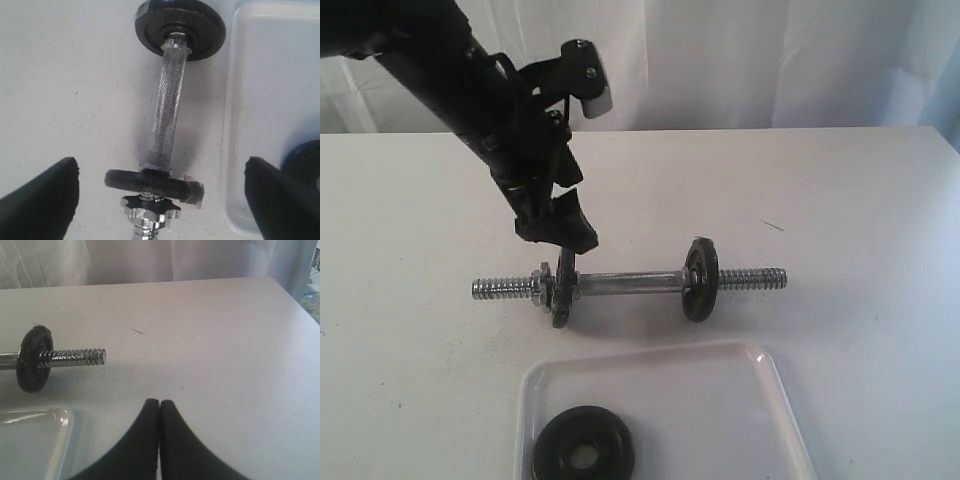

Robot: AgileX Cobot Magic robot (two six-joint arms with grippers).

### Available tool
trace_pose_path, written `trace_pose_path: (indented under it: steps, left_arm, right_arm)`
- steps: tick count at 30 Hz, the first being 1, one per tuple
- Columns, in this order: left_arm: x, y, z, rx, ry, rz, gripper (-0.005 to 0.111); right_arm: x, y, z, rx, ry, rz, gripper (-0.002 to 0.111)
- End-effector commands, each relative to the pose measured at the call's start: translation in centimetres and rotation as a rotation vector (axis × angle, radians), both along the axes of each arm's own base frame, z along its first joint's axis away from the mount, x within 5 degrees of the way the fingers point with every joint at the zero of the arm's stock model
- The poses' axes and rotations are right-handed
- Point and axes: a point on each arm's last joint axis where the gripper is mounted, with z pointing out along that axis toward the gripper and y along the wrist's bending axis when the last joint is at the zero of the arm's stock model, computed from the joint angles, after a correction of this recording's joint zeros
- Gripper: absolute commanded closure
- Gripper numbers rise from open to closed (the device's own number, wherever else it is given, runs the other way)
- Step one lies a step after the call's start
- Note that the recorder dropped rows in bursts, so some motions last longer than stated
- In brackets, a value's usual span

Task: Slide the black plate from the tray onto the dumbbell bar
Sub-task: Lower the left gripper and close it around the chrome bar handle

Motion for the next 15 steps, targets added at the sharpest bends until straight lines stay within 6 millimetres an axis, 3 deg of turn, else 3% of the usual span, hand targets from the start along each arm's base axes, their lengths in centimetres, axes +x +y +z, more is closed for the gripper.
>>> trace_pose_path:
  steps: [1, 7, 15]
  left_arm:
    - [-0.3, -2.5, -1.9, 0.094, -0.014, -0.109, 0.014]
    - [-1.0, -5.0, -4.8, 0.234, -0.055, -0.214, 0.014]
    - [-0.4, -7.0, -7.1, 0.206, -0.103, -0.206, 0.014]
  right_arm:
    - [0.0, -0.1, 0.0, 0.003, -0.014, -0.010, 0.108]
    - [0.0, -0.1, 0.0, 0.003, -0.014, -0.010, 0.108]
    - [0.0, -0.1, 0.0, 0.003, -0.014, -0.010, 0.108]
